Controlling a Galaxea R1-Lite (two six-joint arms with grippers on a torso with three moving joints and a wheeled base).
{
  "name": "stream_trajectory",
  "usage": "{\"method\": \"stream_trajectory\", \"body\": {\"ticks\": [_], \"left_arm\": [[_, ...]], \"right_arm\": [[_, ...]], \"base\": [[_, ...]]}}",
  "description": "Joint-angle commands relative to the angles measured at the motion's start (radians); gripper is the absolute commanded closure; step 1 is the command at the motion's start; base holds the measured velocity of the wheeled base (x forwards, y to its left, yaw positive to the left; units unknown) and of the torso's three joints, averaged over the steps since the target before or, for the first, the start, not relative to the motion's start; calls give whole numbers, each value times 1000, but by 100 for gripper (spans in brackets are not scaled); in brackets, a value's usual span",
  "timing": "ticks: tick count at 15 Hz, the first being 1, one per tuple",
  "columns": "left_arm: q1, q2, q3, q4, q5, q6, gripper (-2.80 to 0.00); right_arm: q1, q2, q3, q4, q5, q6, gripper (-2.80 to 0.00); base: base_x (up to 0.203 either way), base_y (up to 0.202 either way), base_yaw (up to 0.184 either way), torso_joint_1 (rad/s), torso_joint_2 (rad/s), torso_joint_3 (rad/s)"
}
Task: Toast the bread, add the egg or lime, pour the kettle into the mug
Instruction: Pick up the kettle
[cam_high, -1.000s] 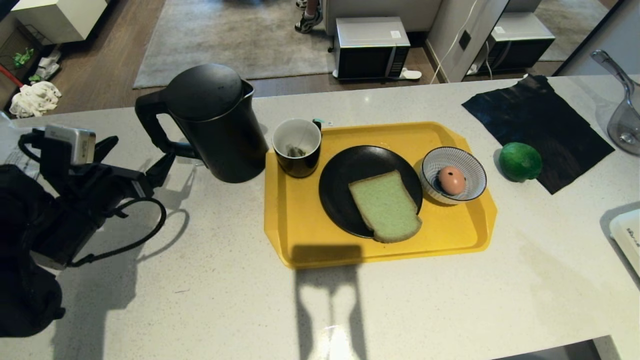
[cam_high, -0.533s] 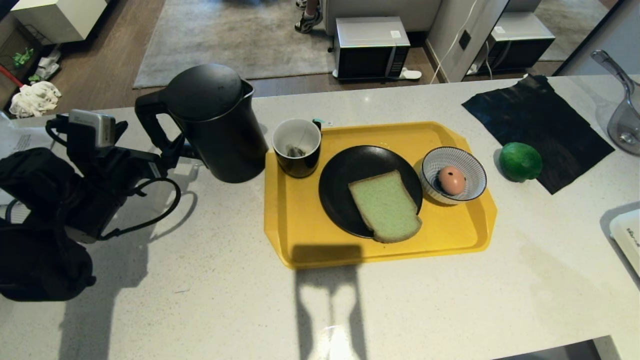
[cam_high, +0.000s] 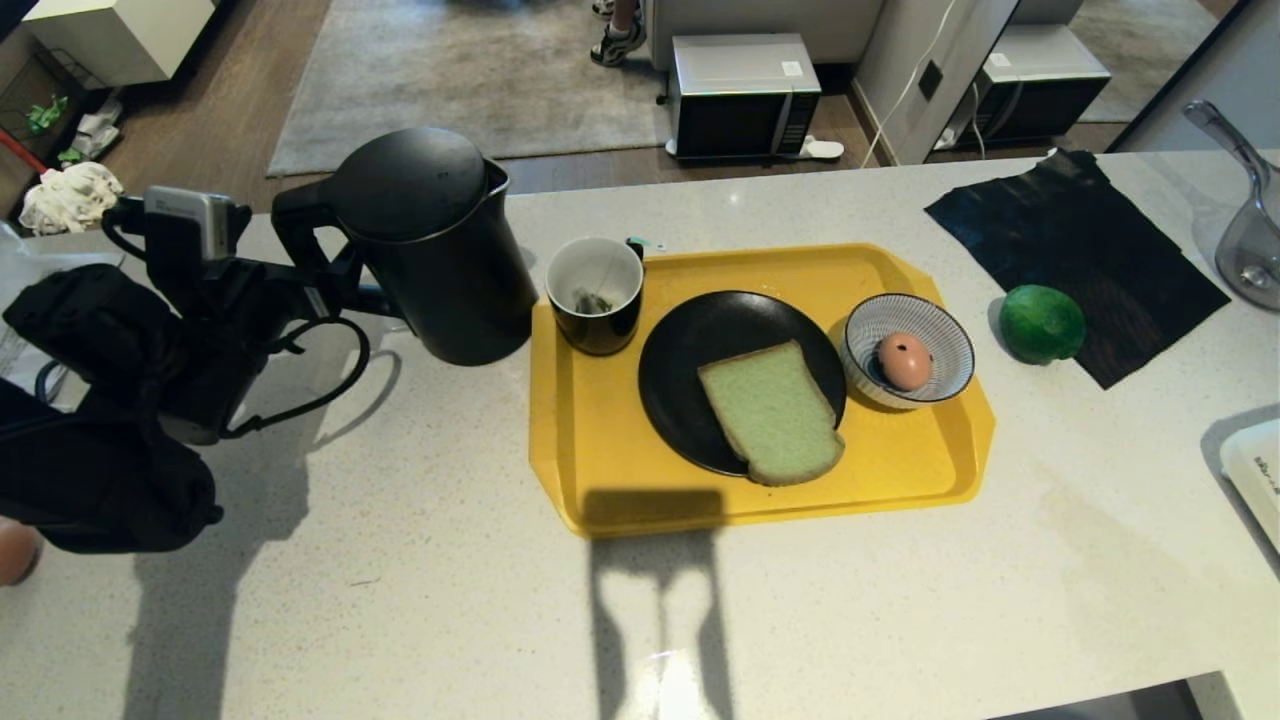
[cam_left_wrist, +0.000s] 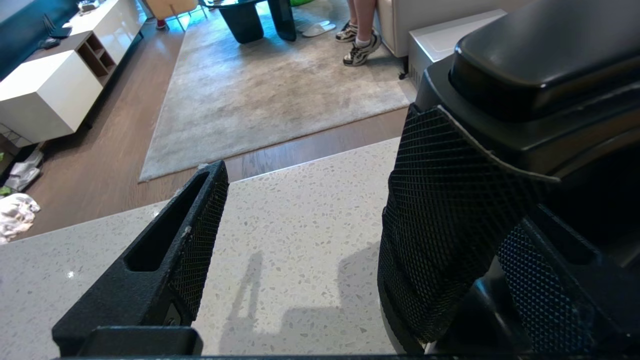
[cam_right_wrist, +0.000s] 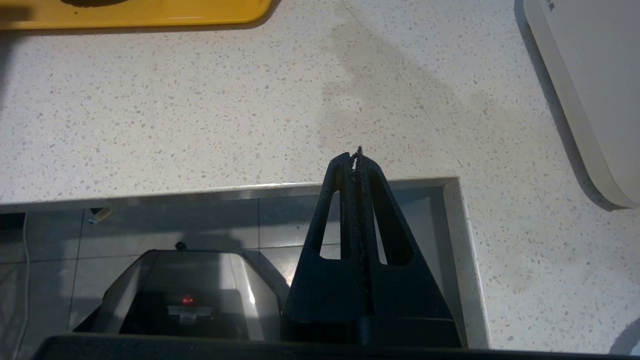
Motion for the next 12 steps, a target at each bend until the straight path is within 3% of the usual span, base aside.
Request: {"method": "stream_trajectory", "body": {"ticks": [1, 12], "left_arm": [[-5, 6, -5, -8, -2, 2, -280], [-13, 38, -58, -8, -3, 1, -280]], "right_arm": [[0, 0, 0, 0, 0, 0, 0], [0, 1, 0, 0, 0, 0, 0]], "base": [[0, 0, 0, 0, 0, 0], [0, 0, 0, 0, 0, 0]]}}
